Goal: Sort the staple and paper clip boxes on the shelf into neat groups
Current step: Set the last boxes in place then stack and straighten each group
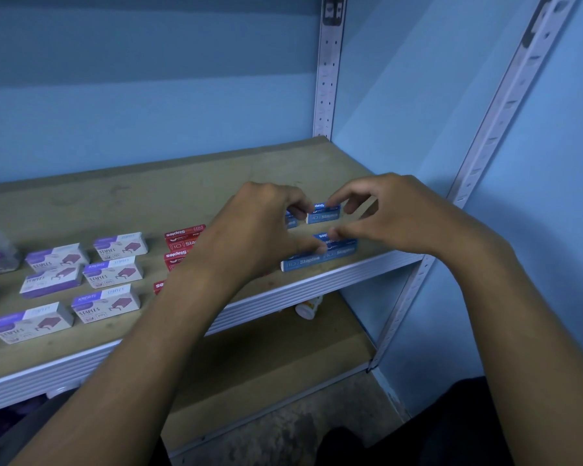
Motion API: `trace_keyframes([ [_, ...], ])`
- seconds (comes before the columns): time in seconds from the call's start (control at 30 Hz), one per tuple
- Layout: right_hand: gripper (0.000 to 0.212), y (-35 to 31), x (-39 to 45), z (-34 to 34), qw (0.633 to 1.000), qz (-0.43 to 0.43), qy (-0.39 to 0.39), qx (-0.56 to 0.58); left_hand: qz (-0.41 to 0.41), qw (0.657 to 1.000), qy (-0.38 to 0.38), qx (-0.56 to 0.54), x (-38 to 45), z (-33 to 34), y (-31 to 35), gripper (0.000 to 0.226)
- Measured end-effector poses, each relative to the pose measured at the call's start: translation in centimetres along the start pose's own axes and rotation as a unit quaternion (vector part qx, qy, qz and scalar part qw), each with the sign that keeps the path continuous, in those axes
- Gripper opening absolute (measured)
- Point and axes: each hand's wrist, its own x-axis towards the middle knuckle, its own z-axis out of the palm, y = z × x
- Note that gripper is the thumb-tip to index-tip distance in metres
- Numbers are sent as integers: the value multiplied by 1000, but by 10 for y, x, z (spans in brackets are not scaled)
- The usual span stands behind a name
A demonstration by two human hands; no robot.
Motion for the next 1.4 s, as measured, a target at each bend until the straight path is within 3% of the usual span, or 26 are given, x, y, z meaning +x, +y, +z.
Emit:
trace_keyframes([
  [0.27,28,8,15,11,999,0,52,17,0,995,72,69,6,6,-12,33],
  [0.77,29,7,35,27,999,-37,35,-3,-10,993,53,102,16,12,-22,36],
  [1.07,28,8,43,31,999,-39,26,-8,-37,995,23,88,21,16,-24,25],
  [1.4,25,9,48,31,998,-17,57,-4,-52,996,20,72,26,18,-26,29],
])
